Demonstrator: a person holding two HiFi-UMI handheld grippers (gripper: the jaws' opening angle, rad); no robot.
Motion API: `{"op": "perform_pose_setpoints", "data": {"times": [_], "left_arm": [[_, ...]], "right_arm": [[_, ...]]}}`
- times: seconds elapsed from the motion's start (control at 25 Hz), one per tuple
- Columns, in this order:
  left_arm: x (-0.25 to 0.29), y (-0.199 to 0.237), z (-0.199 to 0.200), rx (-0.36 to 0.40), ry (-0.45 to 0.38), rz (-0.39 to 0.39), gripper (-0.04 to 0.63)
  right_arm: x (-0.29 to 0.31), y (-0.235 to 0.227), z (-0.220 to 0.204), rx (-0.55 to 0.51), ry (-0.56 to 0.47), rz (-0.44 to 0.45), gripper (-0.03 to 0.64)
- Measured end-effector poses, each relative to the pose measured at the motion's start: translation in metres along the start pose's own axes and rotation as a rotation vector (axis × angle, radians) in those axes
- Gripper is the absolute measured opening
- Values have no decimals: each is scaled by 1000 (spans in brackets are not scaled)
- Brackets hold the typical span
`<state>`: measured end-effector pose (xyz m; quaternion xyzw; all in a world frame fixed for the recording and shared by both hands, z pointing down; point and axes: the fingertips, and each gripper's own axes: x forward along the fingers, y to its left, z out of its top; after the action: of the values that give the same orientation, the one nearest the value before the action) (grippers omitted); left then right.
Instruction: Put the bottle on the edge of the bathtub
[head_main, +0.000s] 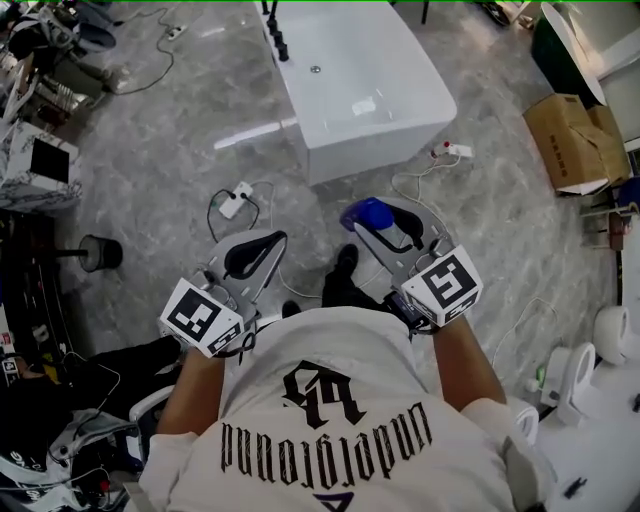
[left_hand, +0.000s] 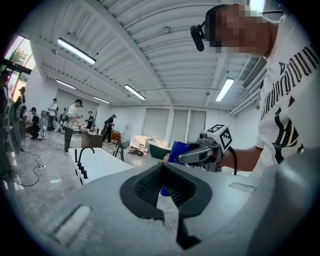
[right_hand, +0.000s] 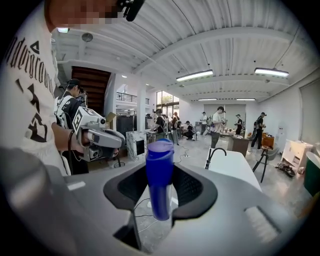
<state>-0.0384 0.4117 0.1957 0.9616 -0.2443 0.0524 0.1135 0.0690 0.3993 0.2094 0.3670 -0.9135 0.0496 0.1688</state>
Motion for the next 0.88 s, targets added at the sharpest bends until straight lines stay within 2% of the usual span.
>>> {"op": "perform_pose_setpoints", "data": {"times": [0.16,0.4,0.64,0.88], "left_arm": [[65,18,10,-6,-1,11,6],[147,27,34,-27,-28,54,6],[181,69,43,-37,-23,57,6],[198,100,47,-45,-21,53,6]], "right_arm": [[6,-62,-3,-17,-2,30,152],[-14,-141,-12,-13,7,58,152],[15,-193,-14,-5,26,54,152],[35,-219,-10,-12,40,49,152]]}}
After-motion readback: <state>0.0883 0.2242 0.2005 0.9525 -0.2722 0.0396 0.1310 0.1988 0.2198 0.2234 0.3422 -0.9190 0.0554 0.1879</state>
